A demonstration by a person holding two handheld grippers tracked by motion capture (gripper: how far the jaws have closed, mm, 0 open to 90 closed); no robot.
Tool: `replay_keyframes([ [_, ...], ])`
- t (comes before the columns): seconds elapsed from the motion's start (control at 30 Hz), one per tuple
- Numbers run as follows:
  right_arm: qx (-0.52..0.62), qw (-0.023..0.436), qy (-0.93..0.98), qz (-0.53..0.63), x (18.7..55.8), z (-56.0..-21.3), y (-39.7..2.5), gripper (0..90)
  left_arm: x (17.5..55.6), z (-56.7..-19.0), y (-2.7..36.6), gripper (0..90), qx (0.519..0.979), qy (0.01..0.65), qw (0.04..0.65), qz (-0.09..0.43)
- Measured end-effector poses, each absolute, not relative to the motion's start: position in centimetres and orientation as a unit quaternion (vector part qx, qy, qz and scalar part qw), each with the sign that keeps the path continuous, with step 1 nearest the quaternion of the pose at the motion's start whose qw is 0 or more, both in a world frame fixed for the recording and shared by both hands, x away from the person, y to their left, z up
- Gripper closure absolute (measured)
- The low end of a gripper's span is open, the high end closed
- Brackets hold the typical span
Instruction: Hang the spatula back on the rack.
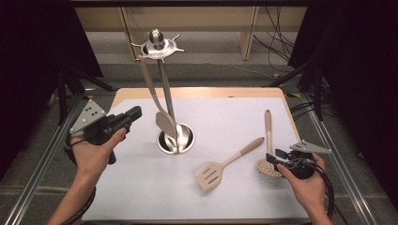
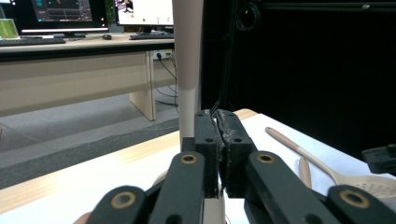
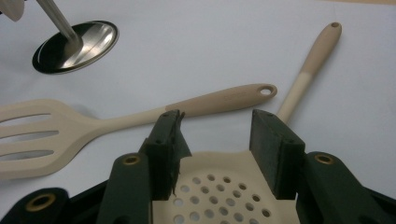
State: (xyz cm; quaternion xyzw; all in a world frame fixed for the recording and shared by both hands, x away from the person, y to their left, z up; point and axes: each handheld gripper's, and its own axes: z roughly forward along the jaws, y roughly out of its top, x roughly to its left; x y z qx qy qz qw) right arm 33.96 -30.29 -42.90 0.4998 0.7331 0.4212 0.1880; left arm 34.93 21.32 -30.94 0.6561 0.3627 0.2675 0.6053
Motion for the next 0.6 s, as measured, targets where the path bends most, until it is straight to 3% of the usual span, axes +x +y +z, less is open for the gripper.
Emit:
replay_keyframes([
  [0.27, 0.508, 0.18, 0.73, 0.419, 33.7, -42.6, -29.9, 57.5, 34.7, -29.7, 20.9, 88.9, 0.644, 0.353, 0.616, 0.283],
  [0.6, 0.482, 0.203, 0.744, 0.416, 33.6, -42.5, -29.9, 60.6, 36.3, -24.1, 20.4, 89.0, 0.616, 0.326, 0.644, 0.316],
])
